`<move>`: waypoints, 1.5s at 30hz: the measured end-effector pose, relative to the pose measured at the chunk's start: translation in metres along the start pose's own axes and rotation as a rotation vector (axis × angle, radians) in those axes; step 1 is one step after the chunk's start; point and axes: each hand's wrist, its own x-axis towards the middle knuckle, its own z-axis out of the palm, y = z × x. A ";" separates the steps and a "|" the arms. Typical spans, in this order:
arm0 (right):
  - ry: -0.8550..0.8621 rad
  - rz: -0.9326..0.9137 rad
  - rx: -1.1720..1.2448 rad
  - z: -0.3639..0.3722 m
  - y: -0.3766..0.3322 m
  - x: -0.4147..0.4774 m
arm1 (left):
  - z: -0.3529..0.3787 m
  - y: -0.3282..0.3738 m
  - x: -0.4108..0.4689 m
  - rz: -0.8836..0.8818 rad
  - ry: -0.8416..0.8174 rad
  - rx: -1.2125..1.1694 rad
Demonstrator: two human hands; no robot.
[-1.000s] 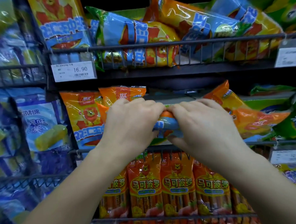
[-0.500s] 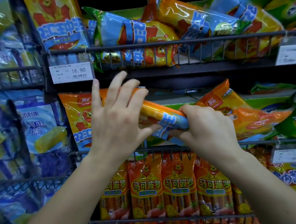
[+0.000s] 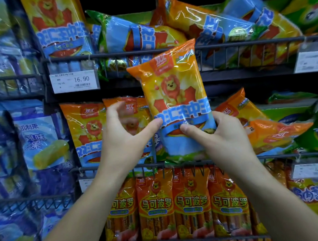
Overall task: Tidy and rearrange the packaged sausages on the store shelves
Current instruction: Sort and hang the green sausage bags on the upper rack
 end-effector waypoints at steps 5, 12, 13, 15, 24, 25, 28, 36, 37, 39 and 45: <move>-0.057 -0.004 0.180 0.015 0.008 -0.002 | 0.015 0.003 0.000 -0.156 -0.224 -0.266; -0.059 0.040 0.187 0.028 0.027 0.007 | 0.023 -0.009 0.008 -0.111 -0.243 -0.381; -0.048 0.030 0.172 0.029 0.029 0.009 | 0.026 -0.010 0.008 -0.100 -0.224 -0.381; -0.024 0.001 0.121 0.032 0.033 0.014 | 0.031 -0.014 0.008 -0.082 -0.174 -0.368; -0.011 -0.028 -0.024 0.039 0.056 0.023 | 0.047 -0.032 0.008 -0.062 -0.099 -0.188; -0.018 -0.021 -0.038 0.039 0.058 0.023 | 0.049 -0.032 0.008 -0.060 -0.092 -0.146; -0.079 0.019 -0.123 0.039 0.062 0.023 | 0.050 -0.029 0.009 -0.061 -0.070 -0.059; -0.225 0.184 -0.246 0.041 0.058 0.033 | 0.041 -0.029 0.008 0.005 0.036 0.296; -0.235 0.182 -0.292 0.043 0.059 0.034 | 0.040 -0.031 0.007 -0.008 0.020 0.349; -0.211 0.154 -0.388 0.047 0.059 0.032 | 0.039 -0.036 0.003 -0.022 0.006 0.425; -0.041 -0.009 -0.495 0.051 0.068 0.024 | 0.035 -0.041 0.004 -0.113 -0.029 0.426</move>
